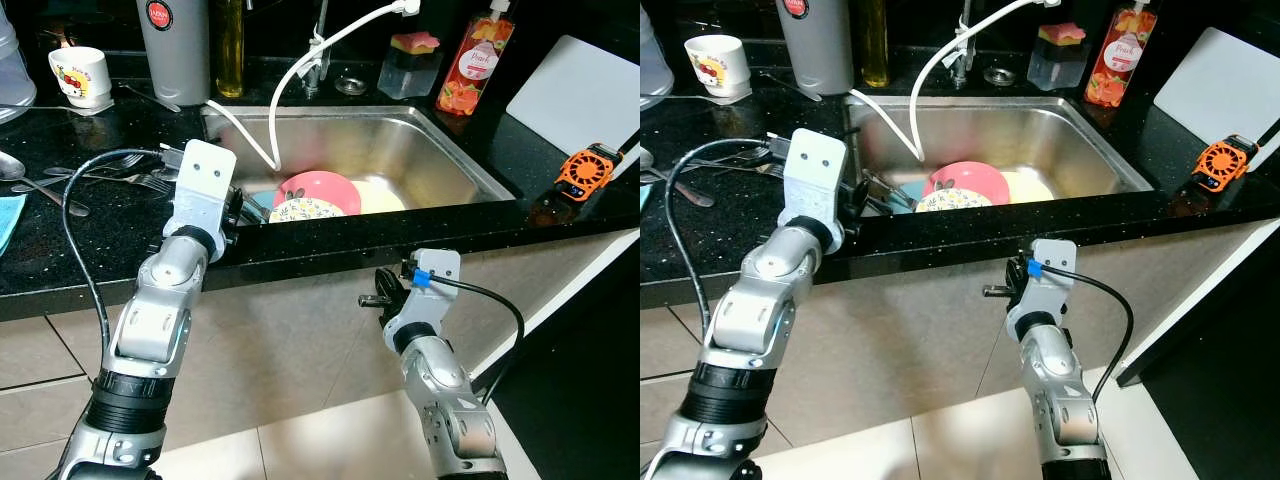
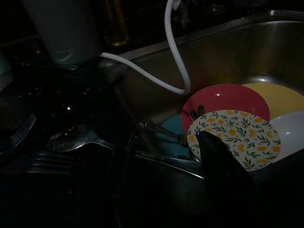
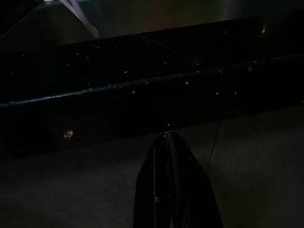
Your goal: Kitchen organization
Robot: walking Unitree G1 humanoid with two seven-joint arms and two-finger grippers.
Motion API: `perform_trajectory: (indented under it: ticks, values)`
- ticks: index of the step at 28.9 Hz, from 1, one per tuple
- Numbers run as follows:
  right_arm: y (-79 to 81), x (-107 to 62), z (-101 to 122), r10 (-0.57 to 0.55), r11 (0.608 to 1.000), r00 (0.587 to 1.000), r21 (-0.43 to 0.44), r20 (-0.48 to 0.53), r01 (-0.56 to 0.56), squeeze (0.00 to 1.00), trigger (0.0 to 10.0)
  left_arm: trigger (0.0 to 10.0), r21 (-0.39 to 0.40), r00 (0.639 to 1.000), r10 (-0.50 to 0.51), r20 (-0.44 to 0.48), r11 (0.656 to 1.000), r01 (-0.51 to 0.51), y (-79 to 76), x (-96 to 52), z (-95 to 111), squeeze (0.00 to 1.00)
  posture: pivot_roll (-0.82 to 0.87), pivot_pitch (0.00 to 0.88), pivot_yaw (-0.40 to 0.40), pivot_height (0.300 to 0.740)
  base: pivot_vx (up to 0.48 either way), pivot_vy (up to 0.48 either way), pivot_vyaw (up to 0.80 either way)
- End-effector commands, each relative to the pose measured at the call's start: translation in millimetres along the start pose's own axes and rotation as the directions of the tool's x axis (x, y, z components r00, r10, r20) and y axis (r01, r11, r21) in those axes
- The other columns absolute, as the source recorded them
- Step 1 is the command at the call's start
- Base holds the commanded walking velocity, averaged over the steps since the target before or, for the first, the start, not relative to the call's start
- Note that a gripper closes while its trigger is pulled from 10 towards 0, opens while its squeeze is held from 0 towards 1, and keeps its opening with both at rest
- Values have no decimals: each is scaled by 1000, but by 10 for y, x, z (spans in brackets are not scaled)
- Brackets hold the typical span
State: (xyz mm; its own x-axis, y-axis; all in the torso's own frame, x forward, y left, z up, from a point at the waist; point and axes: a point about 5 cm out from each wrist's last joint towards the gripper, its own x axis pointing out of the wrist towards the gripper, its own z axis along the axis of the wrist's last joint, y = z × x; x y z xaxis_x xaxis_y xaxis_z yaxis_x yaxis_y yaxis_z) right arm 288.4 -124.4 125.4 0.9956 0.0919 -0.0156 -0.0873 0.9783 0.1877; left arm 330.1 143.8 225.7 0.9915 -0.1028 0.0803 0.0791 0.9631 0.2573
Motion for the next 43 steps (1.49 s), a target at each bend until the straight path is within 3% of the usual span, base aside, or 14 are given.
perform_trajectory:
  ticks: [1,43]
  values:
    - [-44,-21,8,-20,1000,1000,-11,0,20,0,10000,10000,21,1000,-7,6,1000,7,-1,19,29,0,235,40,-86,740,0,0,0]
    - [-42,-9,49,-26,1000,1000,-2,9,26,0,10000,10000,28,1000,-3,0,1000,3,3,3,13,0,219,46,-98,740,0,0,0]
